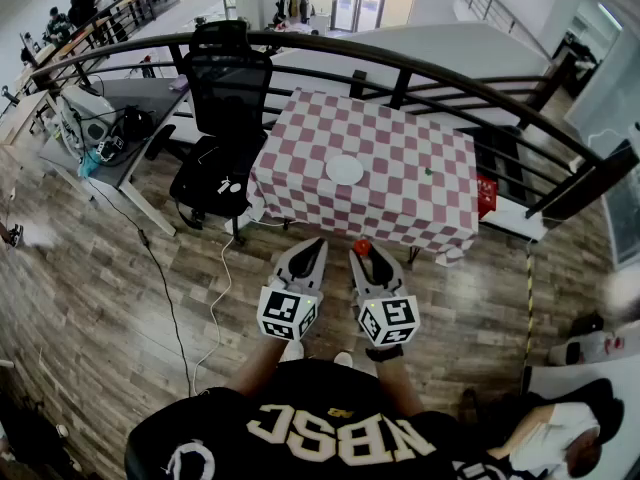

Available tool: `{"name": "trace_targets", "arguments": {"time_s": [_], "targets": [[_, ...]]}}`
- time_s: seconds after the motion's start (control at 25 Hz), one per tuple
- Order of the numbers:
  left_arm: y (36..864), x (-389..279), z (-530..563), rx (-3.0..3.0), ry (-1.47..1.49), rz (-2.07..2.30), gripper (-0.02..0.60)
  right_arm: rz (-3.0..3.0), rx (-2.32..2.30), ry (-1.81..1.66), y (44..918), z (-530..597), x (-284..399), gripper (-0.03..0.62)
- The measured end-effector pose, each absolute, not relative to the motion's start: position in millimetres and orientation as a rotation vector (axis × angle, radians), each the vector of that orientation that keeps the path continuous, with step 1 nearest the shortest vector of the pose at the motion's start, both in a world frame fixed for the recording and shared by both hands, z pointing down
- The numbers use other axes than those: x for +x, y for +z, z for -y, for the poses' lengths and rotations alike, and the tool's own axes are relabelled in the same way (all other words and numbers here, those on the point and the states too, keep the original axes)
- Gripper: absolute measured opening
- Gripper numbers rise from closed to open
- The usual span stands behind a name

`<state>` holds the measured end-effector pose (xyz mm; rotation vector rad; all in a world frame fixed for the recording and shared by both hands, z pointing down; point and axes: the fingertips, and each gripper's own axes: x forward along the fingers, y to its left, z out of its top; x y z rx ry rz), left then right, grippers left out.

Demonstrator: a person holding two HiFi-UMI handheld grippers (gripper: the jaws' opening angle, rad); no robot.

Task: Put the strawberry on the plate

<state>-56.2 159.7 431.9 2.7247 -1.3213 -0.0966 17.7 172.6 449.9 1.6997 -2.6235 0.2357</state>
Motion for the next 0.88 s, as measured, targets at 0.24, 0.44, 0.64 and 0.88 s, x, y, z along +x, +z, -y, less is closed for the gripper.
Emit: {"name": "trace_targets", "arguments": {"time_s": [0.24, 0.44, 0.64, 0.88], "targets": [[431, -59, -164, 2.725, -0.138, 1.3, 0.015, 2.612, 1.682, 0.219, 452, -173, 8, 0.144], [430, -81, -169, 2.722, -0.176, 1.291, 0.015, 2.576, 1.691, 0.261, 462, -169, -9, 0.144], [434, -111, -165, 2.694, -0.206, 1.324, 0.015, 2.604, 1.646, 0.249, 466, -164, -40, 0.144], [450, -145, -160, 2.611, -0.261, 1.304, 0.015, 2.596, 1.572, 0.251, 479, -172, -74, 0.144]]}}
